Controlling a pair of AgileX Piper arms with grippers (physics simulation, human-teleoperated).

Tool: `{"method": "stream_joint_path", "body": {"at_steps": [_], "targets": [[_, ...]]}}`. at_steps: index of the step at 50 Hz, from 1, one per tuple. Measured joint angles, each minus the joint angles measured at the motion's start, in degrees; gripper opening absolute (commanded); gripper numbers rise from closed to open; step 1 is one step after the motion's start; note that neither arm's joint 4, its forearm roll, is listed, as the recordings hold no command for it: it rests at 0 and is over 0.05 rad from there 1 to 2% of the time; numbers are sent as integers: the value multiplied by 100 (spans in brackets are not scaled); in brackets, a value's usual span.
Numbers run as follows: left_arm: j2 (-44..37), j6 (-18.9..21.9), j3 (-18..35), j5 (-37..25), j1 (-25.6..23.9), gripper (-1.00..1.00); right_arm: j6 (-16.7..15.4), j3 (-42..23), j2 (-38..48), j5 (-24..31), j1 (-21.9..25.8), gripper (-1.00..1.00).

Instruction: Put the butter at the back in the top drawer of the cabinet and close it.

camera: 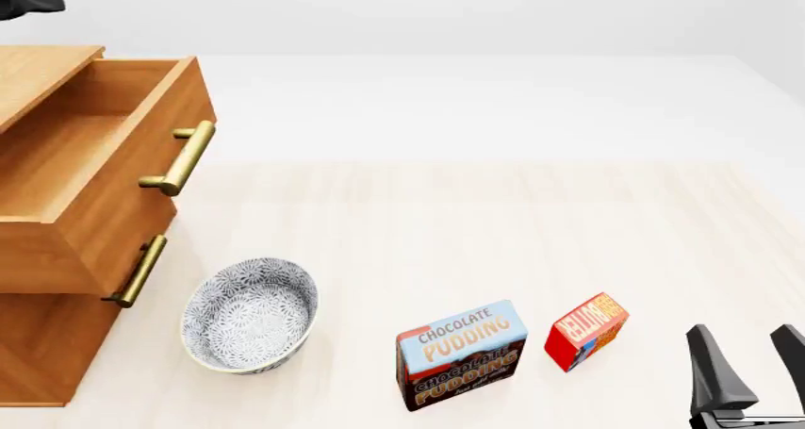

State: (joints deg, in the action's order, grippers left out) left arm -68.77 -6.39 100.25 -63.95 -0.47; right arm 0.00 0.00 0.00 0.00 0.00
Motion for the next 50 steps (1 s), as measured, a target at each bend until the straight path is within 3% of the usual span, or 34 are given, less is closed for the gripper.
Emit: {"method": "stream_joint_path", "body": {"at_steps": [50], "targets": [[12,-103,-1141,778,222,100,0,0,0,0,0,100]]}}
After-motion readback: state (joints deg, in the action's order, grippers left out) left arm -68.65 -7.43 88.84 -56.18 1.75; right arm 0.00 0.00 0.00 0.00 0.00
